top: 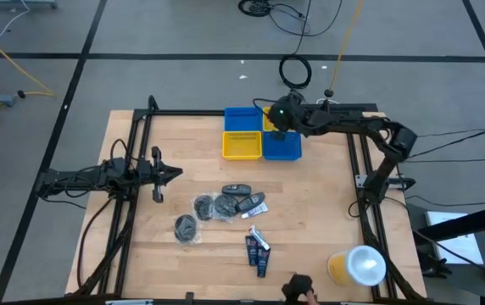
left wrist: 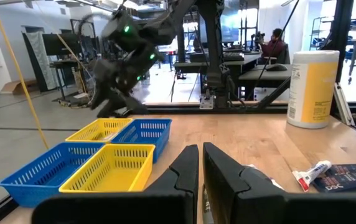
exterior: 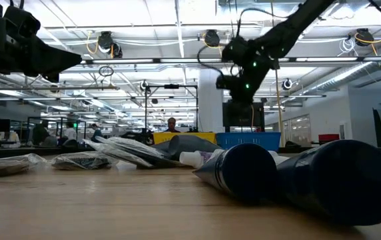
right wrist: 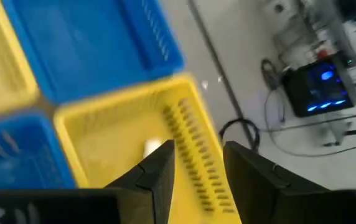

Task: Pick & Place Travel size toiletries
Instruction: Put the black hairbrush into the left yellow bin, then put the gray deodorant into the left blue bin

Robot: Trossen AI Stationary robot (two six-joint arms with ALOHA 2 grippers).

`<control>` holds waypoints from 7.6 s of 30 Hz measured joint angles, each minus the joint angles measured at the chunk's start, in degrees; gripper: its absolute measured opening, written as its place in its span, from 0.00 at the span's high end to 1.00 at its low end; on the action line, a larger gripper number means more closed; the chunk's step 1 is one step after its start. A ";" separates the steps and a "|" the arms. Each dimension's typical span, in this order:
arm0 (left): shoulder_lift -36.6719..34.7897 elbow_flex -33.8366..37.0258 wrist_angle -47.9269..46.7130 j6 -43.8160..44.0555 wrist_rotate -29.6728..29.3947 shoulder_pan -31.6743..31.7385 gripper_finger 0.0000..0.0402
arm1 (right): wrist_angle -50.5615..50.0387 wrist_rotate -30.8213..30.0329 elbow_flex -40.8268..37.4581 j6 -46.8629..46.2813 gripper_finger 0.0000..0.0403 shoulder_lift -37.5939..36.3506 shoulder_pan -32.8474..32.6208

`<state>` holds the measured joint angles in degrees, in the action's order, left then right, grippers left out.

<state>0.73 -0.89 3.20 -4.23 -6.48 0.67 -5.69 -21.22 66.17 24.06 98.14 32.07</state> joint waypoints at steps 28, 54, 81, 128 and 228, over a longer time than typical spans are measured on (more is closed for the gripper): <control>0.02 0.00 1.50 1.53 0.04 0.01 0.94 | 72.16 16.50 -44.63 -25.98 0.73 -4.92 -33.65; 46.97 -3.39 44.81 12.47 -2.78 0.02 0.94 | 95.44 5.97 -39.36 -30.50 0.73 23.77 -37.44; 81.44 -30.62 6.57 25.24 10.88 0.06 0.56 | 92.54 6.04 -37.73 -30.96 0.73 24.34 -37.44; 79.76 -35.42 18.78 -2.31 3.73 14.50 0.96 | 91.57 5.88 -37.77 -31.98 0.73 24.33 -37.37; 105.83 -52.19 -1.20 -1.25 8.17 1.09 0.52 | 89.82 6.06 -37.77 -32.42 0.73 24.34 -37.31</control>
<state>106.56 -53.07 2.00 -5.48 1.69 1.76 84.14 -15.16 28.40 -8.36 122.48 -5.23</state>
